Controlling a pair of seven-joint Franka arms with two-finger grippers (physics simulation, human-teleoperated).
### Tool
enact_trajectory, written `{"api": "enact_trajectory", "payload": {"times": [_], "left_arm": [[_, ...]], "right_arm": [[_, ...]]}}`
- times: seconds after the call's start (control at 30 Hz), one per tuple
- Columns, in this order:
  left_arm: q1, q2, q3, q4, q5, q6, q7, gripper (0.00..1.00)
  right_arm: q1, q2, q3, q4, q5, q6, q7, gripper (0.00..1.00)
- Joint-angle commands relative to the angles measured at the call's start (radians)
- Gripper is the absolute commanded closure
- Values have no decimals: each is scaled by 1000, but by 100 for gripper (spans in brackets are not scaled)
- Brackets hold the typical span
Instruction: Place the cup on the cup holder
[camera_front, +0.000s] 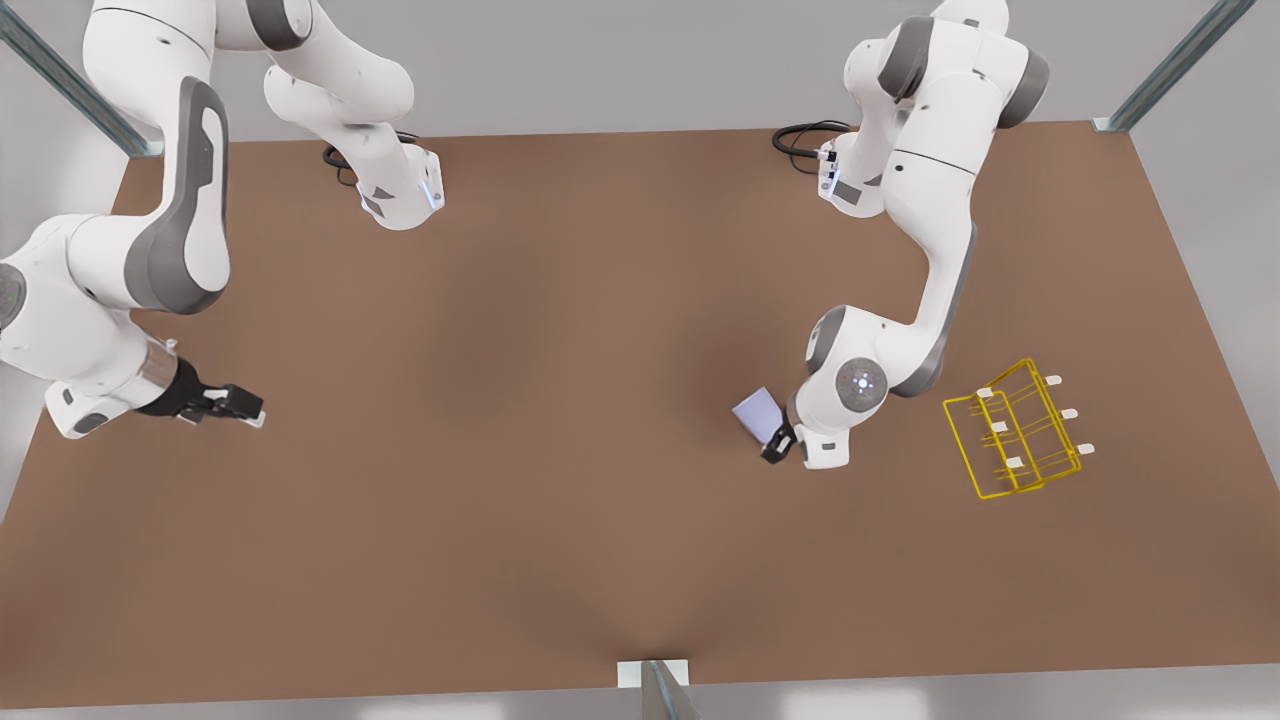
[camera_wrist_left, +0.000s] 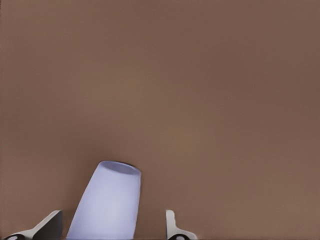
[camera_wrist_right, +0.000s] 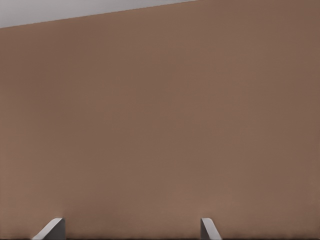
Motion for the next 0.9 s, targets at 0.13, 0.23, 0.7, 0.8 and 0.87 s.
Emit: {"api": "enact_trajectory", "payload": {"times": [0.13,0.23,0.7,0.8,0.87], "left_arm": [[1,16,-52,-11,-2,-67,228,0],[6,23,-52,-9,-5,-65,394,0],[29,101,-52,-11,-2,-24,532,0],[29,115,-52,-11,-6,-12,532,0],[29,122,-52,-11,-11,-10,527,0]], "right_arm": [[-1,3,0,1,-7,-61,-35,0],[-2,3,0,0,-7,-63,-35,0],[-8,10,0,0,-7,-69,-32,0],[-10,10,0,0,-7,-70,-32,0],[-8,10,-2,0,-7,-72,-30,0]]}}
